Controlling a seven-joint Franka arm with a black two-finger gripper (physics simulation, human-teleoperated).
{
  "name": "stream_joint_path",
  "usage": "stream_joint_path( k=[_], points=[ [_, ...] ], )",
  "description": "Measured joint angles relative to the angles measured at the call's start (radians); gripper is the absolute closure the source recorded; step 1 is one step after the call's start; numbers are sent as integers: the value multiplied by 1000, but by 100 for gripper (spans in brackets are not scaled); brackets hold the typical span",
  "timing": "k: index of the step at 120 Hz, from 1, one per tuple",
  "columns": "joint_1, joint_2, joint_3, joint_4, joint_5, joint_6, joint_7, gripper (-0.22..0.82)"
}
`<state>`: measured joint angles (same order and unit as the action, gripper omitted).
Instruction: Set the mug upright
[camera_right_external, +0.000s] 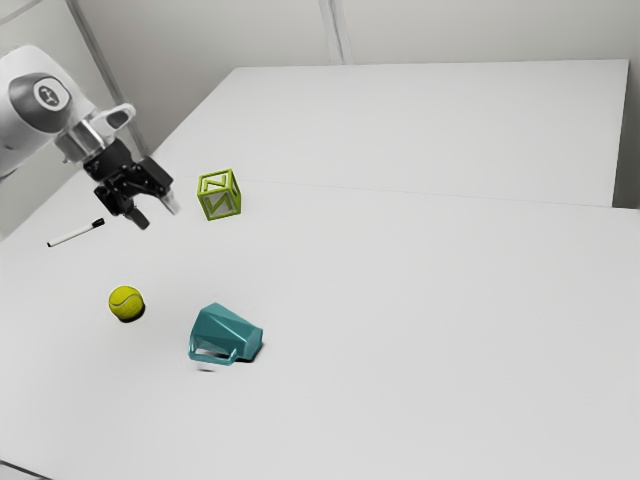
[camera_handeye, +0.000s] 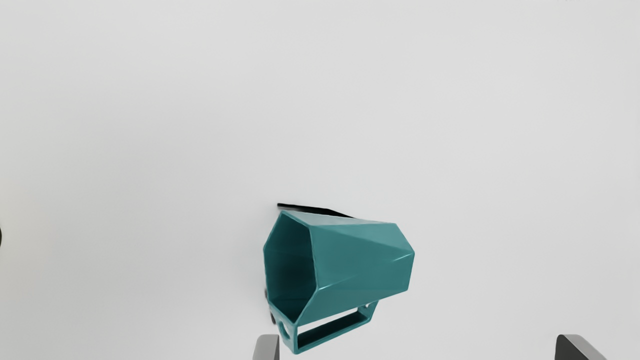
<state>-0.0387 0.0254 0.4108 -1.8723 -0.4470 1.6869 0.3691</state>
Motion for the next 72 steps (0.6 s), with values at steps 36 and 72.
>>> stream_joint_path(
  k=[36, 72],
  points=[
    [66, 55, 6, -159, -162, 8, 144, 0],
    [91, 109, 6, -229, -212, 32, 260, 0]
  ],
)
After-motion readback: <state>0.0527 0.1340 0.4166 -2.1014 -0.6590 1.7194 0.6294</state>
